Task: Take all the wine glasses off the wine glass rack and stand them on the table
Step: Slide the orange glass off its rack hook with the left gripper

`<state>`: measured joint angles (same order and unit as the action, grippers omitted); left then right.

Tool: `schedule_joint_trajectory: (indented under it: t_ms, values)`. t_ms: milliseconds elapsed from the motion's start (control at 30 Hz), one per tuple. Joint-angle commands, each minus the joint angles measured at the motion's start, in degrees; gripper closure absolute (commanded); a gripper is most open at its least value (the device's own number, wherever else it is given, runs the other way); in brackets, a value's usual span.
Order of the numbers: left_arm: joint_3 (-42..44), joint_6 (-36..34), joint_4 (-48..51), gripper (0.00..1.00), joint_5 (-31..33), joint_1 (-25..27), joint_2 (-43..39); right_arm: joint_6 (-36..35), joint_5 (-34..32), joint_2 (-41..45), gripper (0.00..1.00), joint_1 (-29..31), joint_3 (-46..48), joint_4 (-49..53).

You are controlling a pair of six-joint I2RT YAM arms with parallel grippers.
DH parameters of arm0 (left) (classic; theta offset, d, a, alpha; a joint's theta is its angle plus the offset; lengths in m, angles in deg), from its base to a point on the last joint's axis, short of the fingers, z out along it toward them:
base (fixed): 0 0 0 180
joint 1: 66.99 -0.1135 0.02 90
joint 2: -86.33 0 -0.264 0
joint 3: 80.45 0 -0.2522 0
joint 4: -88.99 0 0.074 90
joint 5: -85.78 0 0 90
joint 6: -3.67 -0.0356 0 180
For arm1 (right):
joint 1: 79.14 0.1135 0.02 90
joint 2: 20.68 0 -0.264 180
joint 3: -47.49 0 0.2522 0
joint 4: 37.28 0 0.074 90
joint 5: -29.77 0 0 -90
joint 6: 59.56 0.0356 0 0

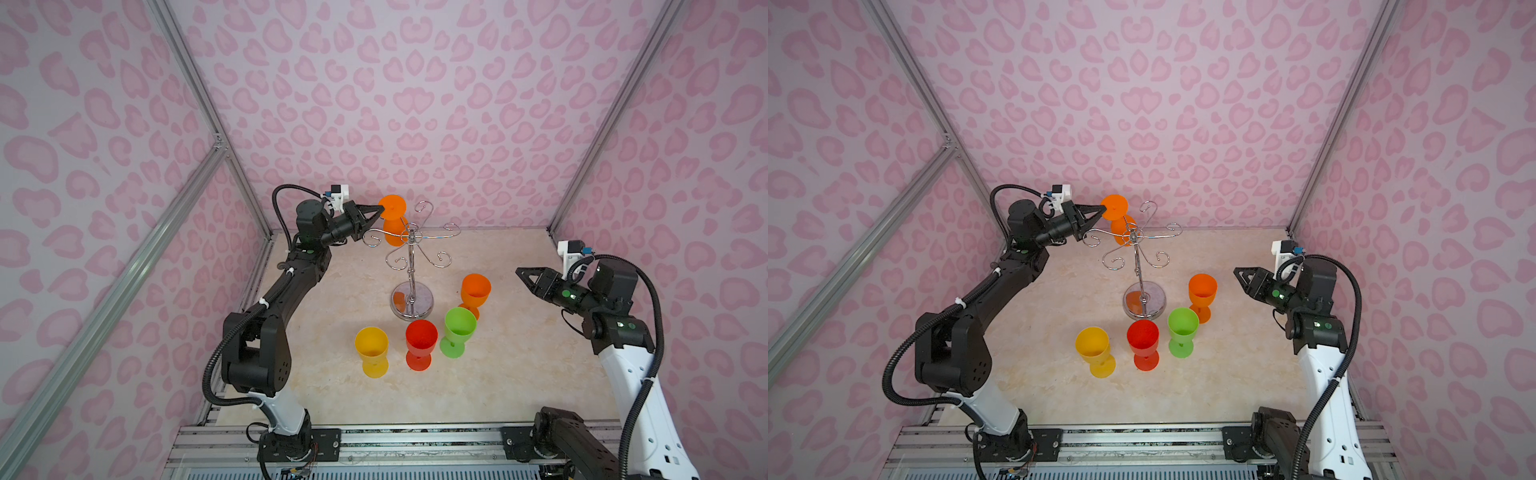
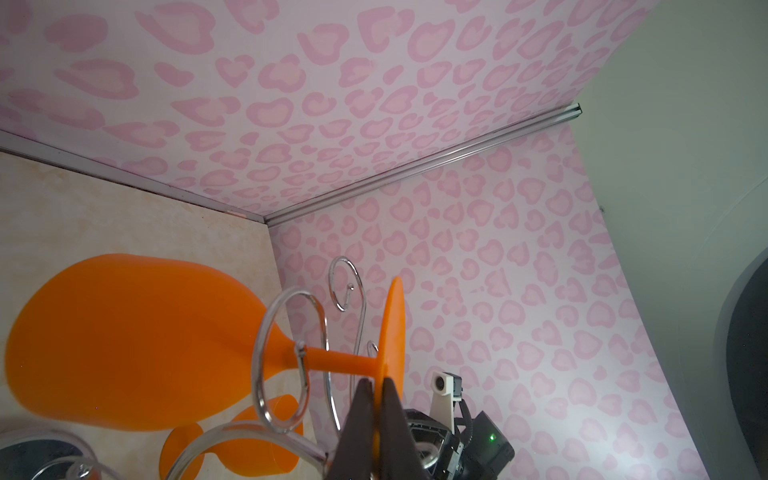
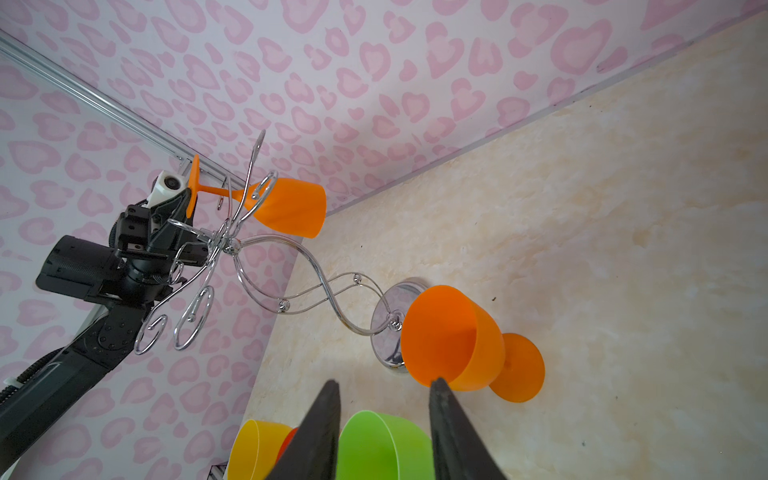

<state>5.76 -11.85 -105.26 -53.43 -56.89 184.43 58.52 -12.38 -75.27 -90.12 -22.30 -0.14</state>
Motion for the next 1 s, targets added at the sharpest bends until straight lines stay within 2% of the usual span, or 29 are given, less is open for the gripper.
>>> schedule_joint_trajectory:
  t_ms: [0, 967]
  values:
    - [1.1, -1.4, -1.3, 0.97, -0.9, -0.5, -1.4, 0.3, 0.8, -0.1, 0.63, 0.0, 0.1, -2.3]
    - [6.5, -1.0, -1.1, 0.97, -3.3, -6.3, -6.1, 1.2, 1.4, -0.7, 0.63, 0.0, 0.0, -3.1]
